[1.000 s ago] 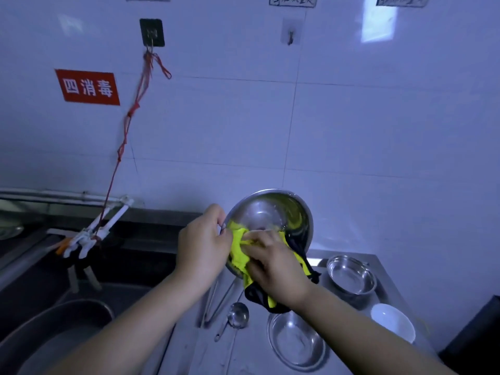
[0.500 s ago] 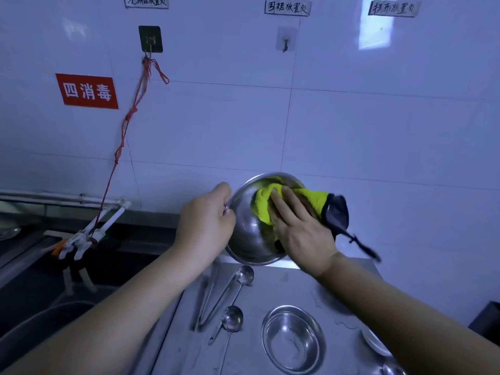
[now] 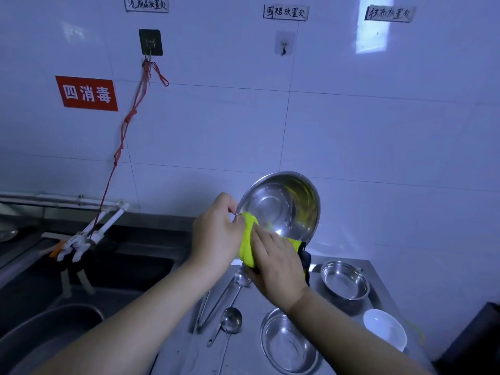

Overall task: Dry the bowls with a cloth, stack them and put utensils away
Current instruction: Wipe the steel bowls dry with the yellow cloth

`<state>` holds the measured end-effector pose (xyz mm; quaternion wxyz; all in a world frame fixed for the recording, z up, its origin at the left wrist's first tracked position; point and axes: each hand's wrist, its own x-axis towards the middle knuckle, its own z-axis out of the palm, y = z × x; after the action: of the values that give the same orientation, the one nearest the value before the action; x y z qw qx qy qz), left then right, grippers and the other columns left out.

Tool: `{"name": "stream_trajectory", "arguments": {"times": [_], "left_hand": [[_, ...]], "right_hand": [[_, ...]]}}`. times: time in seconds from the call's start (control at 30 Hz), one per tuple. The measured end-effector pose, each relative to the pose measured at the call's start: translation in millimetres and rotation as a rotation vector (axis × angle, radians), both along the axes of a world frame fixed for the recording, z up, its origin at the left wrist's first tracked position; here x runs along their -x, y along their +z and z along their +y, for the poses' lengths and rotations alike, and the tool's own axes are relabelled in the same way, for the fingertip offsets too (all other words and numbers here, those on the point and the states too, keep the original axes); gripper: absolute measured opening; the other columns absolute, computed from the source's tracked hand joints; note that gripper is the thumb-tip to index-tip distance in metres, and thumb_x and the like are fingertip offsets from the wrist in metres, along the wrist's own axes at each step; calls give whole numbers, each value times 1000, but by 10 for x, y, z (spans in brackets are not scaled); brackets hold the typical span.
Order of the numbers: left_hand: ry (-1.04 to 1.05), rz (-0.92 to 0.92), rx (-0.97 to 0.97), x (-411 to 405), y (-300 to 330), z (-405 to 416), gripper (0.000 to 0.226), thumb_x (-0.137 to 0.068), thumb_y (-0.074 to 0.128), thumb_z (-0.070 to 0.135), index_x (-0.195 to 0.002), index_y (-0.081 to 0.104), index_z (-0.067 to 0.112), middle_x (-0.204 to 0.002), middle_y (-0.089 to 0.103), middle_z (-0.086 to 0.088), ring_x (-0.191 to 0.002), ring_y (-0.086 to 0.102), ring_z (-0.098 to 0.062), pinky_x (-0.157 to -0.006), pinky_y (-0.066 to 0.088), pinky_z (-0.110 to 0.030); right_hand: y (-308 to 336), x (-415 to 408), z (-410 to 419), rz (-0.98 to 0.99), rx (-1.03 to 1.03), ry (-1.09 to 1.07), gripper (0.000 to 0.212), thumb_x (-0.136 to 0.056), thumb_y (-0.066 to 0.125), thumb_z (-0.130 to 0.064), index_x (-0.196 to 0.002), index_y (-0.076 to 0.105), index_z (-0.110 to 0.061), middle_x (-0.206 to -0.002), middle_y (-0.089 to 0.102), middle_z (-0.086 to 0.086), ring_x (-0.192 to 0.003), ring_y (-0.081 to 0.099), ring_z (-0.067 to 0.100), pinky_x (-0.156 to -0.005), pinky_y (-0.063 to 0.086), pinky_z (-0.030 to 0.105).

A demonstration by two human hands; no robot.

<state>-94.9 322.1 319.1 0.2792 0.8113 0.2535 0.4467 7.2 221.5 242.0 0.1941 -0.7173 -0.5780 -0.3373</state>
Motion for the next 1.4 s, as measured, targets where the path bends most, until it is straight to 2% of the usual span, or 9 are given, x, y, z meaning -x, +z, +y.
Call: {"name": "stream_trajectory", "arguments": {"times": [0.17,0.33,0.53,0.77,1.0,1.1,1.2,1.3,1.4], "left_hand": [[-79,-35,20,38,202,177,22,-73,64,12,-68,46,24,-61,55,5,-60,57,-25,-58,46,-34],[-141,-179,274,-59,63,-52,21,-72,70,17,-80,53,27,-66,65,-2,-63,64,-24,-63,54,-39],[-90,-132,173,-58,116,-77,18,-74,68,10,-81,54,20,-57,54,-6,-57,55,-28,-56,44,-33],[-113,-103,18,49,481,131,16,-65,66,11,-73,55,20,-54,54,-2,-53,56,-26,-55,44,-31],[-149,-225,257,-38,149,-142,15,-79,66,14,-88,60,24,-61,66,-5,-63,65,-26,-65,52,-36],[-146,-142,127,16,174,-96,13,-78,62,9,-81,62,21,-51,58,-8,-53,56,-30,-58,49,-37],[-151,-5,-46,87,395,24,13,-75,62,7,-72,59,18,-44,49,10,-43,40,-9,-49,34,-26],[-167,74,-100,106,620,99,17,-76,62,7,-73,61,23,-49,52,29,-49,48,5,-48,29,-12],[-147,-102,69,56,515,74,21,-77,65,6,-79,66,27,-65,62,22,-64,61,-4,-65,45,-21]], "right_hand": [[113,-452,-172,-410,-101,41,28,-85,49,-3,-111,54,-11,-111,67,6,-83,63,26,-74,45,35],[289,-312,-79,-327,-206,-49,40,-77,56,-5,-116,53,-6,-96,67,6,-72,58,27,-68,37,34],[230,-63,-20,-195,-170,-36,71,-72,58,0,-139,37,-4,-95,62,3,-72,53,22,-61,41,33],[394,-530,-205,-515,-61,86,47,-88,53,-2,-132,45,-17,-114,66,8,-84,62,25,-69,43,35],[331,-223,-105,-342,-155,-46,49,-88,40,-1,-136,46,-12,-114,65,9,-72,52,24,-62,38,35],[234,-246,-120,-367,-96,2,54,-86,47,-1,-139,39,-12,-120,63,11,-88,58,25,-66,42,35],[253,-462,-234,-536,4,74,47,-92,48,-5,-137,40,-14,-126,61,11,-104,61,28,-77,47,37],[336,-611,-301,-622,26,95,41,-92,49,-4,-131,45,-16,-123,63,10,-94,63,27,-78,45,37],[355,-491,-253,-526,-47,30,40,-90,43,-2,-127,47,-16,-117,66,10,-73,59,26,-67,37,35]]}}
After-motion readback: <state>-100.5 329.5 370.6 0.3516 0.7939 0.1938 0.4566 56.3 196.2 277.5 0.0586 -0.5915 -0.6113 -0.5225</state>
